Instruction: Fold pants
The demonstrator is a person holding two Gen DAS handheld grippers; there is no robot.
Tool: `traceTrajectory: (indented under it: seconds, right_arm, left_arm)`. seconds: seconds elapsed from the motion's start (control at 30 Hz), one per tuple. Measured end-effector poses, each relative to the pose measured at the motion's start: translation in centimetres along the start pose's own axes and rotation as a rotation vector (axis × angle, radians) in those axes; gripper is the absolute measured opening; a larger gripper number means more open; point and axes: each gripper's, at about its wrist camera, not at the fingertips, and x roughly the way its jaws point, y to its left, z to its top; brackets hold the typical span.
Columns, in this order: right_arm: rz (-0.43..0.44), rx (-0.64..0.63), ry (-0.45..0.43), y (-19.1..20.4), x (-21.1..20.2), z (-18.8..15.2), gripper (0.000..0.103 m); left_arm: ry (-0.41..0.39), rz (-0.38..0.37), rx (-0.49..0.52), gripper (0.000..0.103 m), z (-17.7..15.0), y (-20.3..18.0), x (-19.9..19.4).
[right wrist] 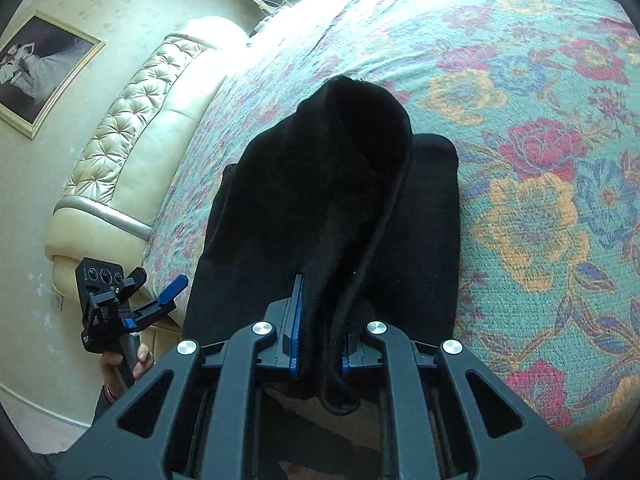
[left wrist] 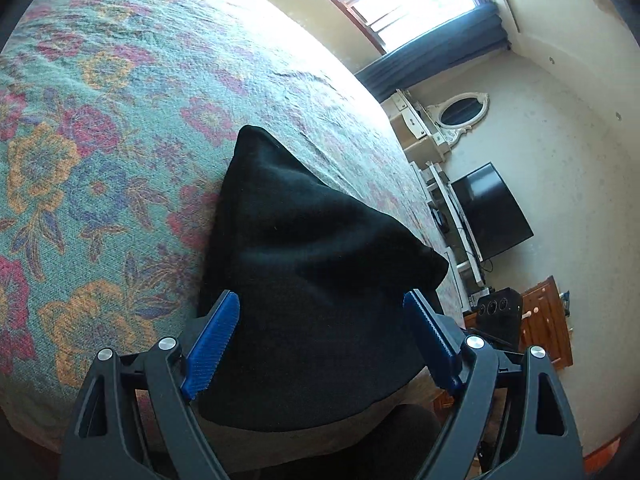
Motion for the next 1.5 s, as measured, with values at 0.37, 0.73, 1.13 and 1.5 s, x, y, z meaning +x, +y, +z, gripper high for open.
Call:
traceTrajectory:
  seconds: [0.37,0.73,1.13,1.5]
  right_arm:
    - [0.162,0.147,-0.013,-5.5,0.5,-1.2,0.016]
    - [0.183,0.266,-0.086,-8.1,-3.3,-3.9,0.094]
    - [0.065,0.145,-0.044,-5.4,-0.7,-3.5,0.057]
    - [0.153,0.166,-0.017,-7.9,-1.0,-4.0,0.039]
  left_arm:
    - [0.055,0.002,-0.007,0.083,-1.1,1.7,1.3]
    - [0.079,-0.098,-0.212,0.083,-2.9,7.1,-0.4]
    - [0.109,-0.068,-0.207,0.087,-4.0,6.2,2.2]
    - [0.126,0.058,-0.026,0.087,-4.4,3.5,3.2]
